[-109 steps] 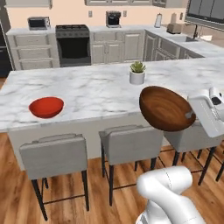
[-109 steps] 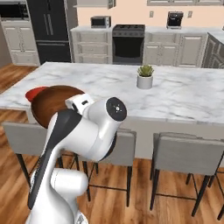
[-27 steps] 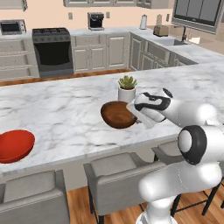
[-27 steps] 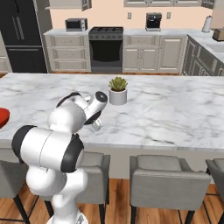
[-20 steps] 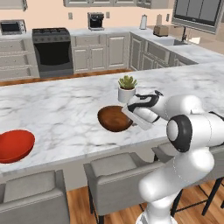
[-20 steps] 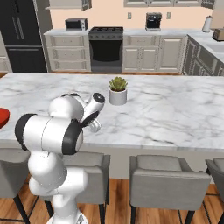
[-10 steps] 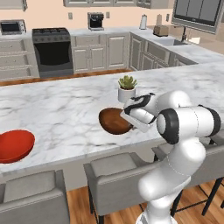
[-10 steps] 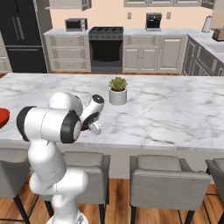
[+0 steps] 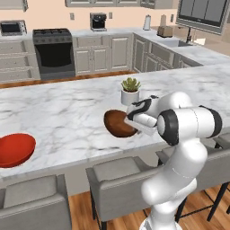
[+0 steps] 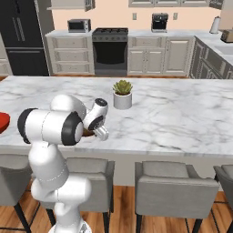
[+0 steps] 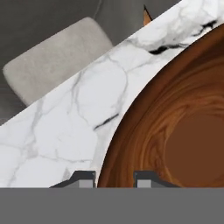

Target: Pick up the bowls from the cabinet and place each bowl in front of a stool on the dining counter.

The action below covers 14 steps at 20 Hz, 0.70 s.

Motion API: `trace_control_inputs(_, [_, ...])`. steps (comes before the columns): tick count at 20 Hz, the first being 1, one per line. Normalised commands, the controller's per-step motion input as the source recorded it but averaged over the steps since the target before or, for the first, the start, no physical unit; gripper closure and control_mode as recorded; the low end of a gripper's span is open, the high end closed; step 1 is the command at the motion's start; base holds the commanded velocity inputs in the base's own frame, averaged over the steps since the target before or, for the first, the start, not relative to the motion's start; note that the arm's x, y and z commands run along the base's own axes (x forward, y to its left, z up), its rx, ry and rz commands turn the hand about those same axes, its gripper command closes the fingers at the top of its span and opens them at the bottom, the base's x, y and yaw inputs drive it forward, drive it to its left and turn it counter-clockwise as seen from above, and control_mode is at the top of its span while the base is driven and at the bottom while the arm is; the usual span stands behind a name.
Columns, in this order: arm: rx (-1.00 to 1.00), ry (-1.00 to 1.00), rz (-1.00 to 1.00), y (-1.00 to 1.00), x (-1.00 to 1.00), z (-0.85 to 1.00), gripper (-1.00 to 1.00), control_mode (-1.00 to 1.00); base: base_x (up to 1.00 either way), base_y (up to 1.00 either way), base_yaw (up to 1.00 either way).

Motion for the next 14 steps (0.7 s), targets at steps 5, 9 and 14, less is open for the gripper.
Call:
trace_control_inputs(5, [-0.28, 0.08, 0.18, 0.06, -0.23, 0.04, 1.0, -1.0, 0.0, 0.0, 0.0])
trace_control_inputs(9, [-0.24, 0.0, 0.18, 0.08, -0.39, 0.0, 1.0, -1.0, 0.0, 0.0, 0.0])
trace_control_inputs(14, [-0.15, 0.0, 0.11, 0.21, -0.11, 0.0, 1.0, -1.0, 0.0, 0.0, 0.0])
